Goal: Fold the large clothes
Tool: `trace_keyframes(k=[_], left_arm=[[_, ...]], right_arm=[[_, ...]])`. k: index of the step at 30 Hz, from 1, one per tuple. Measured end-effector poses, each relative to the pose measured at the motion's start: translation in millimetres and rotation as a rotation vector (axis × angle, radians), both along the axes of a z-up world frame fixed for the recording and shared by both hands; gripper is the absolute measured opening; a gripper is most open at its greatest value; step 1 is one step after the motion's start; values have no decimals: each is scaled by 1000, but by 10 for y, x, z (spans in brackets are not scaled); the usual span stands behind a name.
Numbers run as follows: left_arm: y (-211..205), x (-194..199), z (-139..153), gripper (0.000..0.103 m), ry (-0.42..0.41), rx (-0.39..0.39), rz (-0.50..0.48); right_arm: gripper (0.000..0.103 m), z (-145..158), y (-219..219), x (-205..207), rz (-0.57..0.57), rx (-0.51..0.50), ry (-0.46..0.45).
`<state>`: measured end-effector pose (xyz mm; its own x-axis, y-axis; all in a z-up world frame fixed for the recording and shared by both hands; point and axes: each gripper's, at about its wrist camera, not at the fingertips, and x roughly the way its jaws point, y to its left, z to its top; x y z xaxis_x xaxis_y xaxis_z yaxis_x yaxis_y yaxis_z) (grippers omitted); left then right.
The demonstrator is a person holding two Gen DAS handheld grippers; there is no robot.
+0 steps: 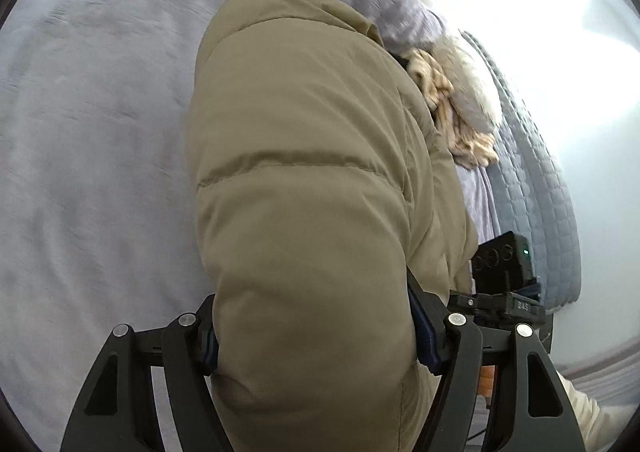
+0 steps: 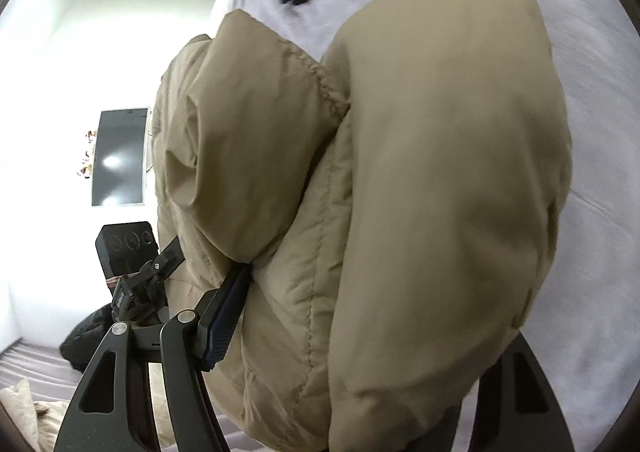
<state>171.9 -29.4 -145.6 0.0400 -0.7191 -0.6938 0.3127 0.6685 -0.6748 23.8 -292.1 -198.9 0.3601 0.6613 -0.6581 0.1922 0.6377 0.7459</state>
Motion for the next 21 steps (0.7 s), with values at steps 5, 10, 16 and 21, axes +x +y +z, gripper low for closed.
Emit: trace_keyframes(k=[5, 10, 16, 21], left_arm=[[542, 496, -136, 73, -26, 39, 41], [882, 895, -540, 75, -20, 114, 87], [1142, 923, -890, 84, 4, 163, 142], [1154, 726, -498, 84, -163, 302, 182]], right_arm=[[71, -54, 588, 353, 18, -57, -25], [71, -285, 1017, 752, 30, -141, 6], [80, -578, 968, 830, -19, -190, 91], [80, -374, 824, 650, -48, -256, 114]])
